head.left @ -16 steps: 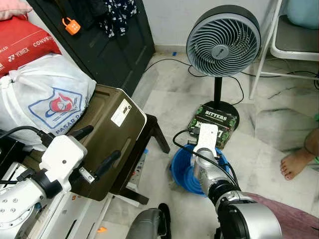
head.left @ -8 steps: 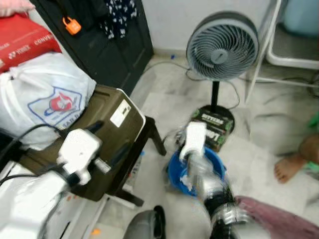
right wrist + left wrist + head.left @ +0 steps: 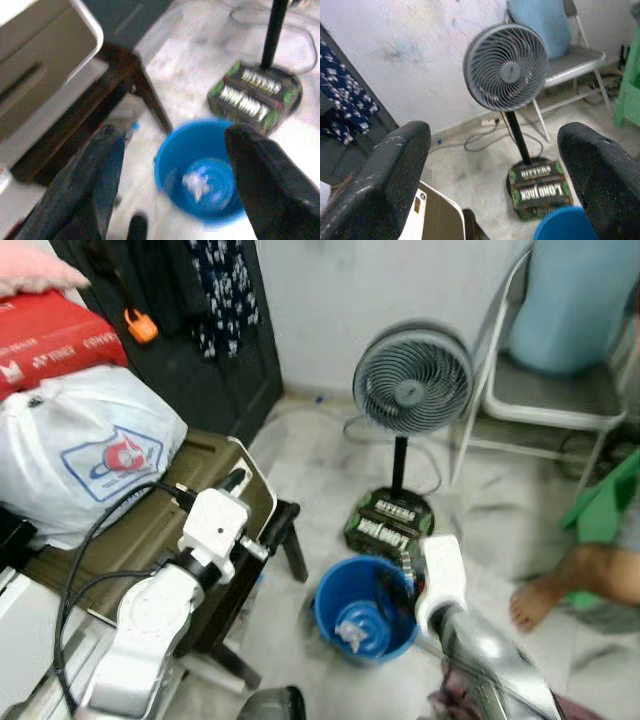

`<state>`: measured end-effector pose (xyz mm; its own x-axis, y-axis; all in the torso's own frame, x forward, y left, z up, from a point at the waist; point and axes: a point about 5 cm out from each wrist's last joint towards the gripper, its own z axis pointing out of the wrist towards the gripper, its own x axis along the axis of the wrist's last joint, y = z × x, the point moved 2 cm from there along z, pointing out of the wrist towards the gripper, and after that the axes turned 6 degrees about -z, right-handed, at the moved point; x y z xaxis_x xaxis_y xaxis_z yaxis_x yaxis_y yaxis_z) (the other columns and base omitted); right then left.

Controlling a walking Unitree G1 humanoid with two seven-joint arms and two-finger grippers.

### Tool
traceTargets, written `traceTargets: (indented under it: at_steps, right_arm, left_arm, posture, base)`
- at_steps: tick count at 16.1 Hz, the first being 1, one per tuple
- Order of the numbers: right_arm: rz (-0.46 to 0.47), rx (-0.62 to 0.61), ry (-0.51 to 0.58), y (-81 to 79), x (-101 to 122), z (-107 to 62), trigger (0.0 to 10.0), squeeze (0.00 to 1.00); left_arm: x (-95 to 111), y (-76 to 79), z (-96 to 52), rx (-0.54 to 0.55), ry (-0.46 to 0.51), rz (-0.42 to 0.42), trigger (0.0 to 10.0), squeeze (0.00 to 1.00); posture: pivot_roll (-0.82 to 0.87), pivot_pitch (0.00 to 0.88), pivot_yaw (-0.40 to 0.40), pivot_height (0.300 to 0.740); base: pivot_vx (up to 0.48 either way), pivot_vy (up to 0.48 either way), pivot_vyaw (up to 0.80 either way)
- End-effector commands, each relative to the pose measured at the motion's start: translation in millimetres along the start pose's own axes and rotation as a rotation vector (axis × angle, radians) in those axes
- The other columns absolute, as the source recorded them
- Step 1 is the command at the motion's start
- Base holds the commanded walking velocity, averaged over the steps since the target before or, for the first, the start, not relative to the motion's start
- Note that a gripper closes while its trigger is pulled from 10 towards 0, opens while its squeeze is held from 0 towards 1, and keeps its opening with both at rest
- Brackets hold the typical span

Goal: Clean up the room

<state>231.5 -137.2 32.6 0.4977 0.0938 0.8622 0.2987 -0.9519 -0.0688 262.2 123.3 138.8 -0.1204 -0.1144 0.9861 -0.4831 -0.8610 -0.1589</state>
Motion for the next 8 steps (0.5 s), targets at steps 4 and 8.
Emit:
traceTargets:
  at_steps: [4,8]
  right_arm:
    - [-0.013,-0.098,0.179,16.2,30,-7.4,10.0,0.00]
    - [-0.016,-0.248,0.312,34.3,44,-16.6,10.0,0.00]
  left_arm:
    - [-7,-5.0,13.6,0.046,0.024,0.000,10.0,0.00]
    - [-26,-13.3,4.6,0.152,0.009,-0.084,10.0,0.00]
  posture:
    - [-0.07,0.000,0.092,0.740]
    - [-0.09,0.000,0.092,0.740]
  base:
    - [0.000,0.000,0.00]
    - [0.000,0.000,0.00]
